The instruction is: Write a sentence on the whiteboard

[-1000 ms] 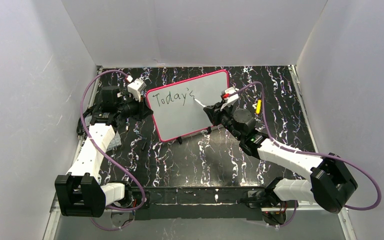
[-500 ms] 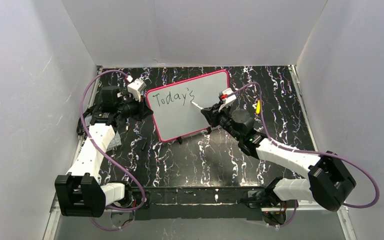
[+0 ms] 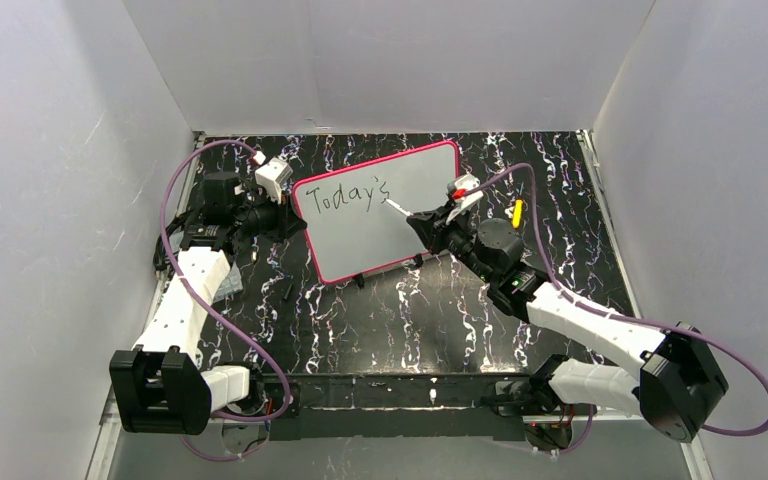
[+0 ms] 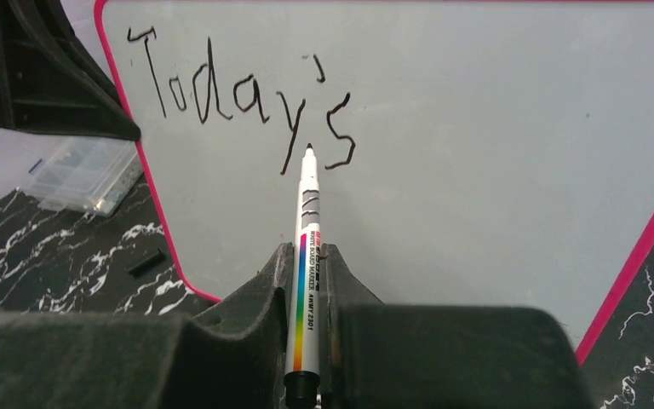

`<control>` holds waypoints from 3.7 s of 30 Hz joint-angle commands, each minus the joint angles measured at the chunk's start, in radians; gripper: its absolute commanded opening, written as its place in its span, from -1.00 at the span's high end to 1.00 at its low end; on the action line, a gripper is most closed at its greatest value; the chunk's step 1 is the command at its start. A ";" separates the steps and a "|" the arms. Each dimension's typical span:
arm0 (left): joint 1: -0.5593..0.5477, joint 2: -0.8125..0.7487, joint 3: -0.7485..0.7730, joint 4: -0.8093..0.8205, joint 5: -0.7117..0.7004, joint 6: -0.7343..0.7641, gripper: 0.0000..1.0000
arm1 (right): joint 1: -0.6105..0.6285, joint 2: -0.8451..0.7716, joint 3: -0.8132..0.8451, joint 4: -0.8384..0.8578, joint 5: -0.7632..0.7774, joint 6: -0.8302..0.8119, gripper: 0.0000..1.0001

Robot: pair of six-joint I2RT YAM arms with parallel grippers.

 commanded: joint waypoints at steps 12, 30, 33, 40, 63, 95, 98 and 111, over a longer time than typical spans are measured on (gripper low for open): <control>-0.007 0.003 0.005 -0.052 -0.008 0.010 1.00 | 0.134 0.140 0.072 0.014 -0.037 -0.048 0.97; -0.006 0.003 0.005 -0.052 -0.006 0.010 1.00 | 0.160 0.289 0.132 0.071 0.052 -0.060 0.97; -0.006 0.001 0.004 -0.052 -0.007 0.010 1.00 | 0.161 0.286 0.117 0.057 0.064 -0.058 0.97; -0.006 0.001 0.005 -0.052 -0.006 0.009 1.00 | 0.161 0.268 0.063 0.035 0.070 -0.035 0.97; -0.006 -0.002 0.005 -0.052 -0.007 0.011 1.00 | 0.161 0.241 0.115 0.096 0.126 -0.075 0.97; -0.007 -0.003 0.005 -0.052 -0.003 0.008 1.00 | 0.162 0.210 0.020 0.030 0.150 -0.048 0.97; -0.006 -0.002 0.005 -0.052 0.000 0.009 1.00 | 0.161 0.205 0.026 0.040 0.163 -0.050 0.97; -0.006 -0.001 0.004 -0.052 -0.001 0.008 1.00 | 0.161 0.203 0.096 0.088 0.186 -0.086 0.97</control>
